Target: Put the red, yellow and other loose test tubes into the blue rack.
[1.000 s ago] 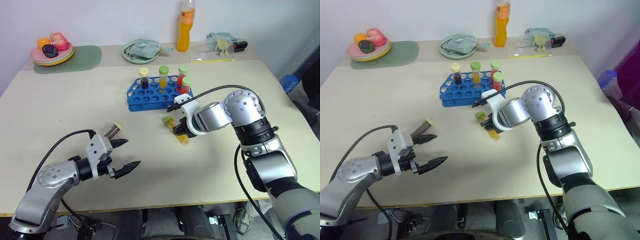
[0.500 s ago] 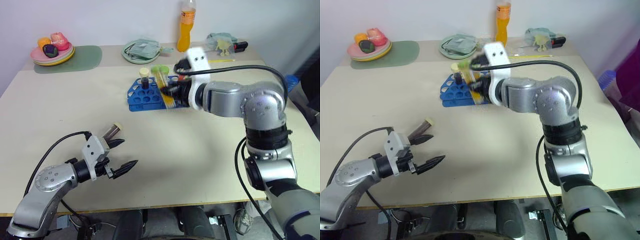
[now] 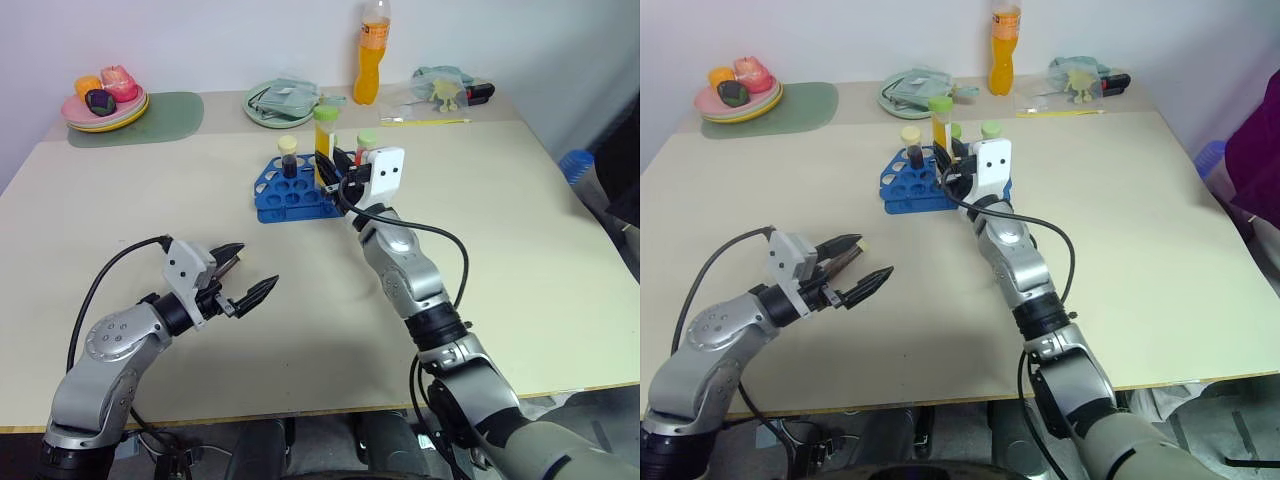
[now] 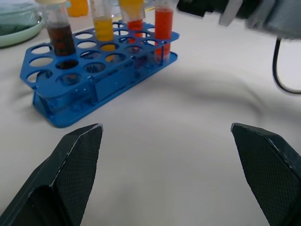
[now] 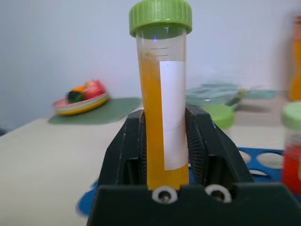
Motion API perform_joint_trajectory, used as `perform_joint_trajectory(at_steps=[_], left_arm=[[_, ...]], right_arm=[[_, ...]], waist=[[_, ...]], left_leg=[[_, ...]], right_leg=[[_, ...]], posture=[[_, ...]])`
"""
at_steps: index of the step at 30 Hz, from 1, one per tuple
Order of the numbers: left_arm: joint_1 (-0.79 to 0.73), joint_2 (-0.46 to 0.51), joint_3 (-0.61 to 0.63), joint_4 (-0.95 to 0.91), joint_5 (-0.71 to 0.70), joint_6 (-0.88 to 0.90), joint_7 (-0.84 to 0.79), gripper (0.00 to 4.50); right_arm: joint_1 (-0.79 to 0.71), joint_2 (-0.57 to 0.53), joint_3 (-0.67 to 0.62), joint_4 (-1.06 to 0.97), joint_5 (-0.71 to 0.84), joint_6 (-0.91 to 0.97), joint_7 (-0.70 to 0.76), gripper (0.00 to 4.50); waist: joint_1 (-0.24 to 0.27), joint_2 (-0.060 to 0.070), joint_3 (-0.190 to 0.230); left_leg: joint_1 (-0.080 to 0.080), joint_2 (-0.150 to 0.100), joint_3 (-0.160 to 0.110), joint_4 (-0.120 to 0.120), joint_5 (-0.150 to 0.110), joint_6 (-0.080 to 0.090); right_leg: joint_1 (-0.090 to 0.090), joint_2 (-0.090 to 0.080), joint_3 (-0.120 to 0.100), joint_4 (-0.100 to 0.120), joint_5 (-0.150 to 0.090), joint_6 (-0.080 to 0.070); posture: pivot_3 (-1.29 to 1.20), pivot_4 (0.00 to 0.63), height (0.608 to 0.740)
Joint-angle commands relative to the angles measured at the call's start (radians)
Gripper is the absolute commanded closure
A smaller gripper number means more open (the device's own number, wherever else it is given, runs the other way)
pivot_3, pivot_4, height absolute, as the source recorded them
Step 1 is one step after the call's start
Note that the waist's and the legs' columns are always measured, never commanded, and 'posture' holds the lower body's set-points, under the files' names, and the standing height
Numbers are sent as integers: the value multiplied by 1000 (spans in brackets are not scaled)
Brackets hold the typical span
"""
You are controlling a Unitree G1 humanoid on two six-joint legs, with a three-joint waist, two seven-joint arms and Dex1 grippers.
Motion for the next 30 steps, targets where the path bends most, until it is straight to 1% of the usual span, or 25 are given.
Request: perform_joint_trajectory(at_steps=[1,6,11,19,26,30], left_arm=[[-11,2,37,-73,-43,28,27,0],[-13,9,53,-129,-83,79,65,0],[-13,18,59,-145,-99,102,78,0],[-13,26,57,-140,-104,100,76,0],[10,22,52,-136,-94,81,65,0],[12,21,50,-135,-94,78,63,0]], right_arm=[[-43,23,-43,88,-56,-114,28,3688],[-76,43,-80,237,-114,-194,27,3688],[-102,62,-109,323,-150,-240,31,3688],[-116,82,-134,392,-193,-295,30,3688],[-53,83,-133,400,-220,-368,52,3688],[-52,89,-144,439,-224,-406,52,3688]], waist=[[-1,0,0],[-1,0,0],[-1,0,0],[-1,0,0],[-1,0,0],[-1,0,0]], left_leg=[[0,0,0,0,0,0],[0,0,0,0,0,0],[0,0,0,0,0,-1],[1,0,0,0,1,-1],[1,0,0,0,1,-1],[1,0,0,0,1,-1]], right_leg=[[0,0,0,0,0,0],[0,0,0,0,0,0],[0,0,0,0,0,0],[0,0,0,1,0,0],[0,0,0,1,0,0],[0,0,0,1,0,0]], posture=[[0,150,729],[0,150,729],[0,150,729],[0,150,729],[0,150,729],[0,150,729]])
